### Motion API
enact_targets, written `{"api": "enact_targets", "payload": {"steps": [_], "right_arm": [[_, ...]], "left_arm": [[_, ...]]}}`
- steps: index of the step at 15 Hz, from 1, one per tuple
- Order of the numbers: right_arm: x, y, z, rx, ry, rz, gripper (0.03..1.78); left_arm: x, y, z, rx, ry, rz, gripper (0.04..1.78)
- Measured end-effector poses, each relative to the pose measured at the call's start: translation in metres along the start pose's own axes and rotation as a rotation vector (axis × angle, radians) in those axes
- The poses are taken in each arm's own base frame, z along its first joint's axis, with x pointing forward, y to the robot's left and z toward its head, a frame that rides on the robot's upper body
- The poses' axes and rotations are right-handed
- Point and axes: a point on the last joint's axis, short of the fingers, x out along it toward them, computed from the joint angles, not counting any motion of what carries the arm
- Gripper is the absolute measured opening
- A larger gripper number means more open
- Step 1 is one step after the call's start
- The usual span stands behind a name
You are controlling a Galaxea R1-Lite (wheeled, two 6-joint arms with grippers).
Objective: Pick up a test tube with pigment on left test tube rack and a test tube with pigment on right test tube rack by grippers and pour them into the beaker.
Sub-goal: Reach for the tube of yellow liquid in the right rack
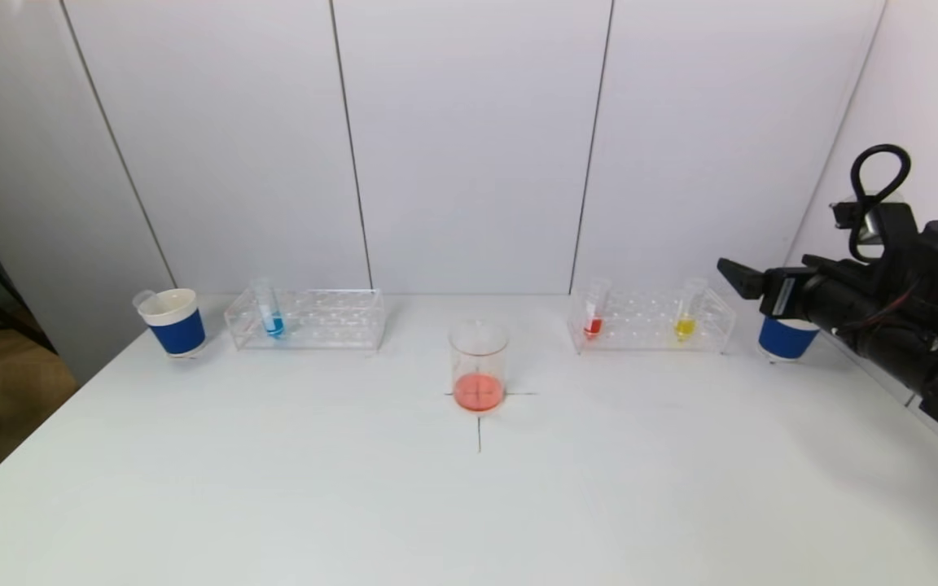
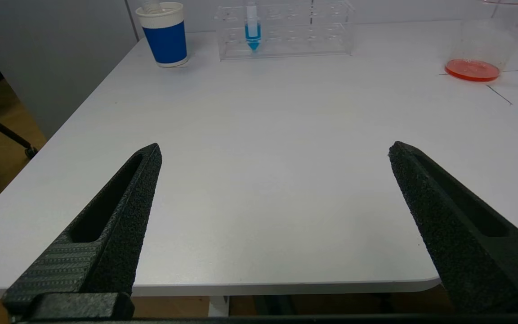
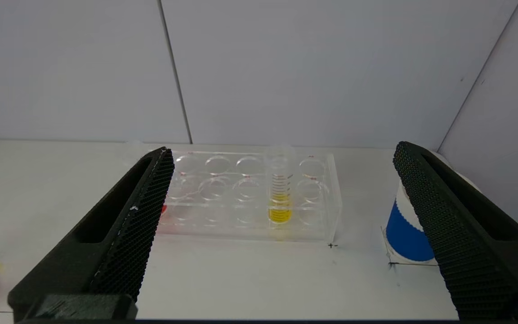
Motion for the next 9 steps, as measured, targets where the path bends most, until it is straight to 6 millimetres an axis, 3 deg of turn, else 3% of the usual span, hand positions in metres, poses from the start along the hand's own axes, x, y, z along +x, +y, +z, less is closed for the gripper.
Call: {"api": "enact_targets", "payload": {"steps": [9], "right_arm": [[0.050,-0.001,-0.065,0.015,0.002,-0.022,1.77]], "left_arm": [[0.000,0.000,0.000,0.000,0.000,0.000,1.76]]}}
